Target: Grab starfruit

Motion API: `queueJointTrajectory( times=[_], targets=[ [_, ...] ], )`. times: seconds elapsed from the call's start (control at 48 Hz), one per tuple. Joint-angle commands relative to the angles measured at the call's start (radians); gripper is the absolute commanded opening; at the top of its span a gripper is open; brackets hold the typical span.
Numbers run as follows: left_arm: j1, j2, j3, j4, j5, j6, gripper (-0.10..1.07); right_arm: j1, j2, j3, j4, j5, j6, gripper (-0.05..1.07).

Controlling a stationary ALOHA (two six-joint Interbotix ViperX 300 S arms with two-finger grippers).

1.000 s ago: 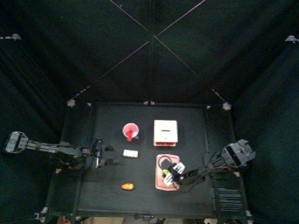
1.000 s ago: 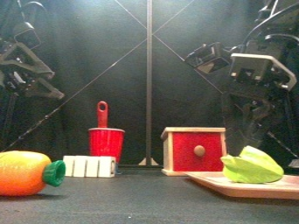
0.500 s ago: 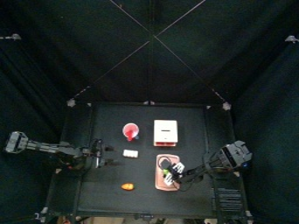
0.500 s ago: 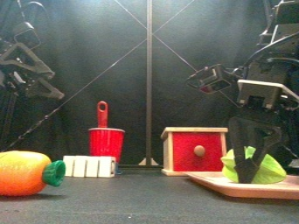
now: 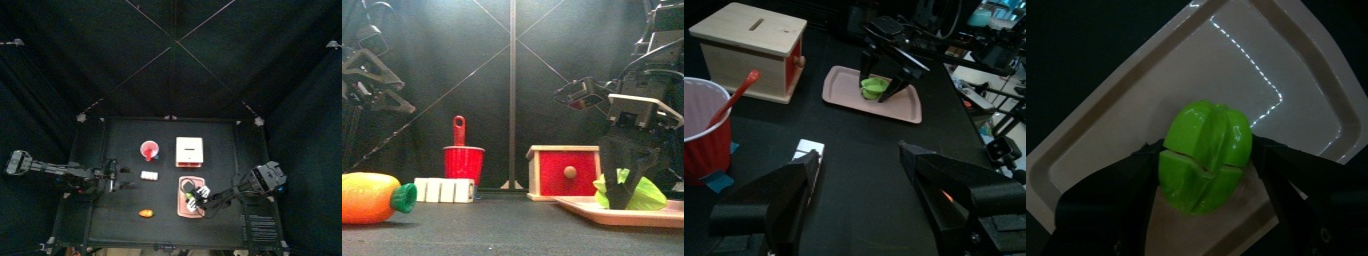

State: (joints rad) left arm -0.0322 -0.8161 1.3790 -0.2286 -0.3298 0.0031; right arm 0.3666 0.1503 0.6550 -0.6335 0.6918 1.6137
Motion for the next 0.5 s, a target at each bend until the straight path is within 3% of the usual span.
queueJointTrajectory(
  times=[0.0, 0.312, 0.479],
  targets=[
    [0.002, 0.002, -0.011, 0.000, -0.008, 0.000, 0.97, -0.011, 0.015, 0.002, 0.008, 0.002, -0.003, 0.97],
    [0.002, 0.002, -0.011, 0.000, -0.008, 0.000, 0.97, -0.011, 0.006, -0.012, 0.008, 0.002, -0.003, 0.96],
    [0.002, 0.002, -0.011, 0.002, -0.008, 0.002, 0.97, -0.005, -0.002, -0.020, 0.008, 0.002, -0.003, 0.90]
  ],
)
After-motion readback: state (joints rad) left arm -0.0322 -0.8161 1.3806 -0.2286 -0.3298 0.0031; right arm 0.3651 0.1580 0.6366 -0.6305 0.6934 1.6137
